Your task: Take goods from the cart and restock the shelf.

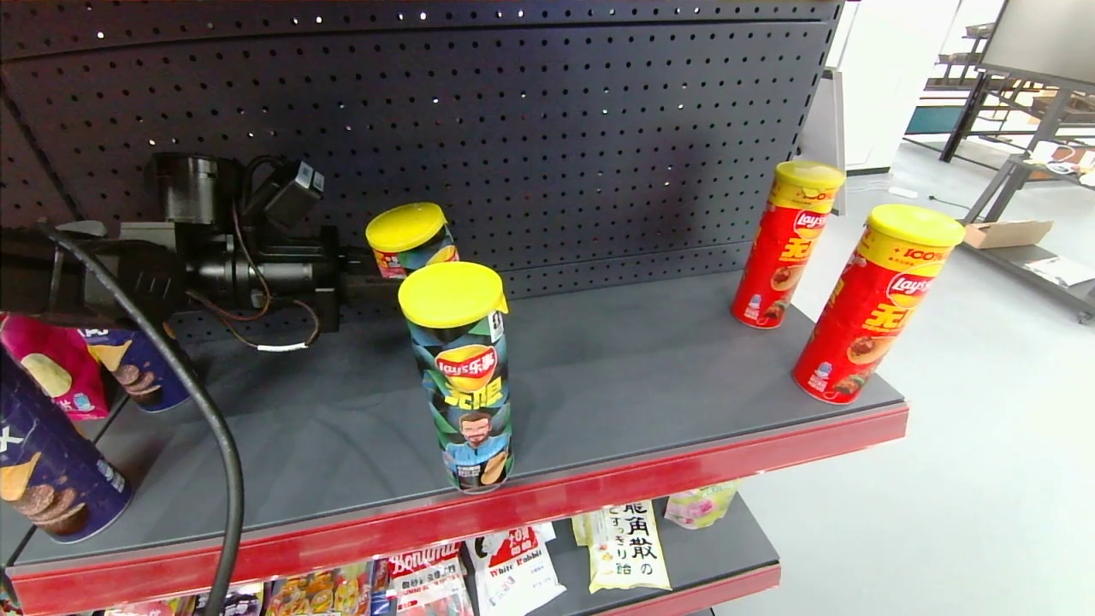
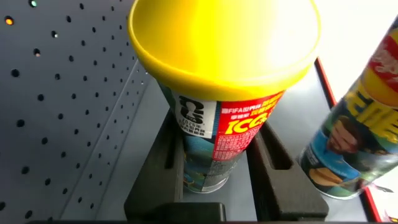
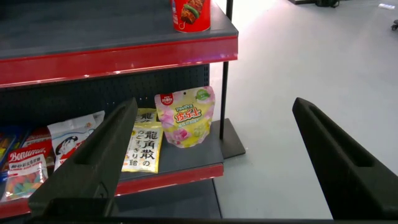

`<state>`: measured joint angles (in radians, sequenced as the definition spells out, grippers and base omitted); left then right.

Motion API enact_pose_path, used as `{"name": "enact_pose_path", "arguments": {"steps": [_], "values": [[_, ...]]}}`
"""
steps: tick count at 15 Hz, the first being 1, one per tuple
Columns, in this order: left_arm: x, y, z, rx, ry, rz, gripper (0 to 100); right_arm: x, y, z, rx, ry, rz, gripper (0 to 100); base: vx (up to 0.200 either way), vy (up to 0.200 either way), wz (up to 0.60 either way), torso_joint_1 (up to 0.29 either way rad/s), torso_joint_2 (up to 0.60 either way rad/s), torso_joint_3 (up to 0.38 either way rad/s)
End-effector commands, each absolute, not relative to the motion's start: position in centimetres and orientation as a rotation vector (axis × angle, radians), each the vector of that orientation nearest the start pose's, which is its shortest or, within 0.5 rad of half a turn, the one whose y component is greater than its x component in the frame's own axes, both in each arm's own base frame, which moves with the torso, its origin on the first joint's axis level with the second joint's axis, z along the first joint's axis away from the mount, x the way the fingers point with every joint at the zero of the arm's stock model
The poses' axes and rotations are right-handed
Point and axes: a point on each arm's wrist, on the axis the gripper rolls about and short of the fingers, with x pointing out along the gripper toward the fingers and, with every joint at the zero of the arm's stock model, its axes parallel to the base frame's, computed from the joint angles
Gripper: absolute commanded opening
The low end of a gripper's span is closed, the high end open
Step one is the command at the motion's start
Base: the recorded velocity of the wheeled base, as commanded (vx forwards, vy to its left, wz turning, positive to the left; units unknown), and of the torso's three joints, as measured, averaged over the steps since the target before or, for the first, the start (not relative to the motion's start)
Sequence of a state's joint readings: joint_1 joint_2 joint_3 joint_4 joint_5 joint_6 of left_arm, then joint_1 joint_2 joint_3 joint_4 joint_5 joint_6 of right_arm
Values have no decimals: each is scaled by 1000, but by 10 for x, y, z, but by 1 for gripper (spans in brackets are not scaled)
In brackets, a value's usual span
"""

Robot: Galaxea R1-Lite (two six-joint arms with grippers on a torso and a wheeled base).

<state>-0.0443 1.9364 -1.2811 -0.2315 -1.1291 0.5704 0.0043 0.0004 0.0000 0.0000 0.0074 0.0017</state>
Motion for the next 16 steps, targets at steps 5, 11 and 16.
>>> {"name": "enact_pose_path", "arguments": {"steps": [5, 11, 16], "values": [[374, -37, 202, 281, 36, -1198, 0, -23, 0, 75, 2, 0, 12, 100, 0, 0, 0, 0, 0, 0], [377, -40, 201, 270, 52, -1211, 0, -23, 0, 75, 2, 0, 12, 100, 0, 0, 0, 0, 0, 0], [380, -41, 199, 266, 63, -1211, 0, -23, 0, 75, 2, 0, 12, 100, 0, 0, 0, 0, 0, 0]]}}
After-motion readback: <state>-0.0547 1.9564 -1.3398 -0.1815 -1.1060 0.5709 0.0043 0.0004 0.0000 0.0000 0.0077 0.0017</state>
